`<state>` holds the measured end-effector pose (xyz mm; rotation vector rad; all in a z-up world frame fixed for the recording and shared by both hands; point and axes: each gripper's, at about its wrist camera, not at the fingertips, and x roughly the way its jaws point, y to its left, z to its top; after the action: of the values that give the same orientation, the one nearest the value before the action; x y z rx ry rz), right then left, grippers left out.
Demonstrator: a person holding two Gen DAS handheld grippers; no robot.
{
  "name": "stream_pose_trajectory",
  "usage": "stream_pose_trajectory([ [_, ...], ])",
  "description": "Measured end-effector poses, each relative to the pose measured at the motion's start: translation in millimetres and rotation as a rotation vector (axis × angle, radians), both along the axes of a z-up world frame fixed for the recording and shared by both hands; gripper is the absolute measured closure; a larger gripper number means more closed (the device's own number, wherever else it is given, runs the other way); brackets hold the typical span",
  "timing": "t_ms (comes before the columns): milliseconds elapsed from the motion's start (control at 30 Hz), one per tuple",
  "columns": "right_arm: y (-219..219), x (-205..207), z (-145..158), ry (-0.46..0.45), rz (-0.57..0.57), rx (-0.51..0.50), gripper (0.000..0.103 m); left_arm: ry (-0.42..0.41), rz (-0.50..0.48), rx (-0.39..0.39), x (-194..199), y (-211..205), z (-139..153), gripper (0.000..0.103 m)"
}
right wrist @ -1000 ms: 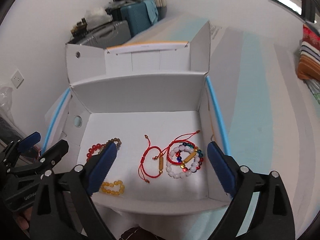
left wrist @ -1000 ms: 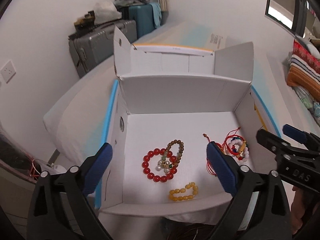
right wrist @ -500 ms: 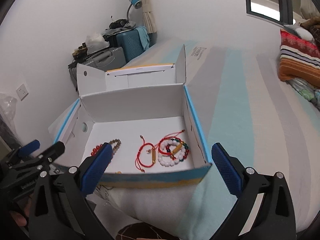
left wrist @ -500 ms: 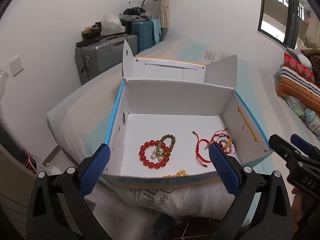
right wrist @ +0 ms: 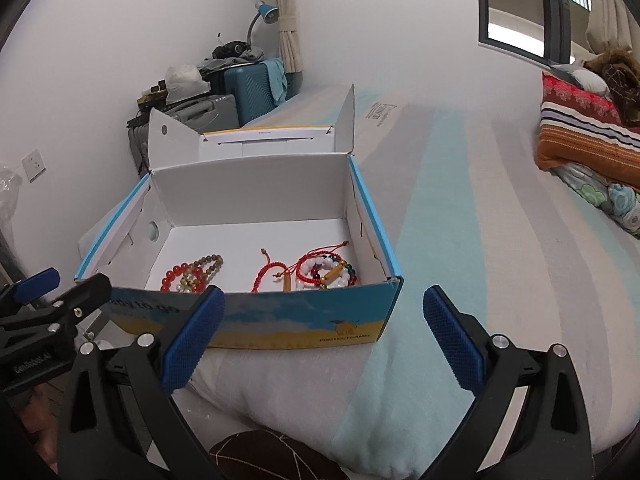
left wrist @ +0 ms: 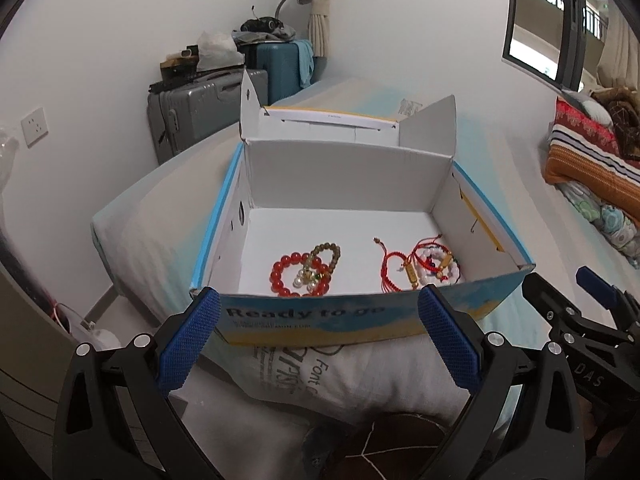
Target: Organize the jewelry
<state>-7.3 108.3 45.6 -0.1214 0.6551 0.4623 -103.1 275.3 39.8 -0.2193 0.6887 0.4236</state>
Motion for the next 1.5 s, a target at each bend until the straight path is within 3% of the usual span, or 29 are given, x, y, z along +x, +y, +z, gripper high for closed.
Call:
stream_pose_trajectory([
  [1500, -2.1, 2.0, -1.2, 0.004, 0.000, -0.029, 0.008, 0.054, -0.021, 0.017, 7.6, -6.9, -10.1, 0.006],
])
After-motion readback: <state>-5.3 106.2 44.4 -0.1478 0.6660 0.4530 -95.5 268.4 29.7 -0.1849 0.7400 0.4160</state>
